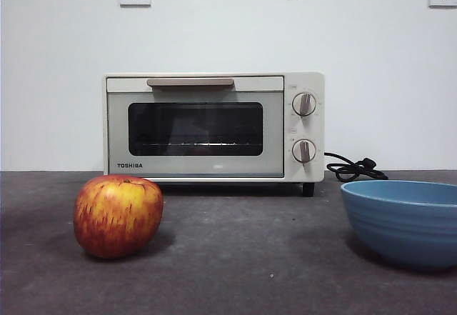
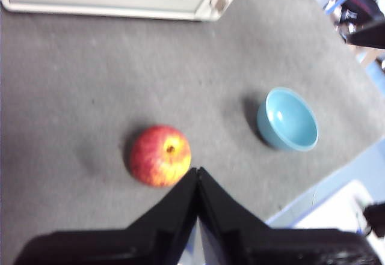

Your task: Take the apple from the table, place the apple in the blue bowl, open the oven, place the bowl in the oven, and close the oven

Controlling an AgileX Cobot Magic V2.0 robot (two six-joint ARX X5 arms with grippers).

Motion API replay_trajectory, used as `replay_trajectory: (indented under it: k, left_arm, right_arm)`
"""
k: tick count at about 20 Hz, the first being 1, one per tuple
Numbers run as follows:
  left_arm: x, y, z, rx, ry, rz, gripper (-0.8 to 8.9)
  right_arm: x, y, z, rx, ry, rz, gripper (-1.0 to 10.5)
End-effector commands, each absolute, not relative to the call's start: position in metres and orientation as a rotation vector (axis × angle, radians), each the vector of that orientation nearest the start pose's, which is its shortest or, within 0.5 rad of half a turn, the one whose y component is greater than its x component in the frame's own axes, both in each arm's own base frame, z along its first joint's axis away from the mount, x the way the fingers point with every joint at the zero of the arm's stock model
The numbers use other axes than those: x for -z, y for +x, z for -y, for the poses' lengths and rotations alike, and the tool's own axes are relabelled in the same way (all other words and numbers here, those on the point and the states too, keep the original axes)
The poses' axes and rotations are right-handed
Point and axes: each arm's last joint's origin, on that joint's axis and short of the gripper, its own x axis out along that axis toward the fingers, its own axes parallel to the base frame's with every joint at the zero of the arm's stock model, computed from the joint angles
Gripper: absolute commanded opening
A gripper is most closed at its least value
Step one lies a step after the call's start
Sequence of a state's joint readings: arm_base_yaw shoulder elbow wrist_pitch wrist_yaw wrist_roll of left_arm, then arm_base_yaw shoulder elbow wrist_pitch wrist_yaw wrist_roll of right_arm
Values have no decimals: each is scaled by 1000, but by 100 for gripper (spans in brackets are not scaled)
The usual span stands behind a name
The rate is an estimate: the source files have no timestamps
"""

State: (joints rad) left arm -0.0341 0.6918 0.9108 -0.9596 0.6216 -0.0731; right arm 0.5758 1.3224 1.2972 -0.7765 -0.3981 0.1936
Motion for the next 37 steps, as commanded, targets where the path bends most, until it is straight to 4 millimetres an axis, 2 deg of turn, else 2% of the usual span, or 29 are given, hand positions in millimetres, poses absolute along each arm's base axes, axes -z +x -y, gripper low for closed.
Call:
replay_trajectory:
  k: [1, 2, 5, 10, 11, 13, 14, 15, 20, 25, 28, 29, 33, 34, 37]
  left_arm:
    - [-322, 108, 21, 625, -244, -739, -5]
    - [-321, 107, 21, 624, -244, -744, -5]
    - [-320, 106, 21, 628, -237, -759, -5]
    - [-316, 102, 21, 627, -244, -814, -5]
    - [-316, 101, 21, 627, -244, -821, -5]
    - [-315, 100, 21, 630, -238, -831, -5]
    - [-315, 100, 21, 633, -233, -832, -5]
    - [-314, 100, 21, 634, -230, -833, -5]
    - [-314, 100, 21, 634, -229, -834, -5]
    - [-314, 100, 21, 637, -223, -831, -5]
    - [-314, 100, 21, 637, -224, -833, -5]
    - [-314, 100, 21, 637, -224, -835, -5]
    - [-314, 99, 21, 636, -226, -842, -5]
    - [-314, 99, 21, 636, -226, -842, -5]
    - [-314, 99, 21, 637, -227, -843, -5]
  right_arm:
    - [-339, 225, -193, -908, 26, -948, 12]
    - [-336, 229, -209, -934, 5, -966, 13]
    - [-326, 236, -250, -988, -76, -1006, 130]
    - [-313, 248, -287, -977, -152, -1024, 165]
    - [-309, 250, -291, -953, -175, -1023, 285]
    - [-297, 255, -298, -919, -204, -1038, 626]
    - [-289, 258, -301, -906, -220, -1049, 746]
    - [-279, 261, -305, -903, -238, -1064, 790]
    - [-225, 271, -328, -886, -299, -1159, 789]
    - [-188, 261, -346, -889, -376, -1245, 789]
    - [-173, 253, -356, -895, -416, -1271, 777]
    - [-172, 252, -356, -887, -425, -1269, 708]
    - [-172, 249, -359, -855, -452, -1248, 146]
    - [-172, 249, -358, -845, -461, -1251, -26]
    - [-179, 247, -355, -832, -472, -1251, -8]
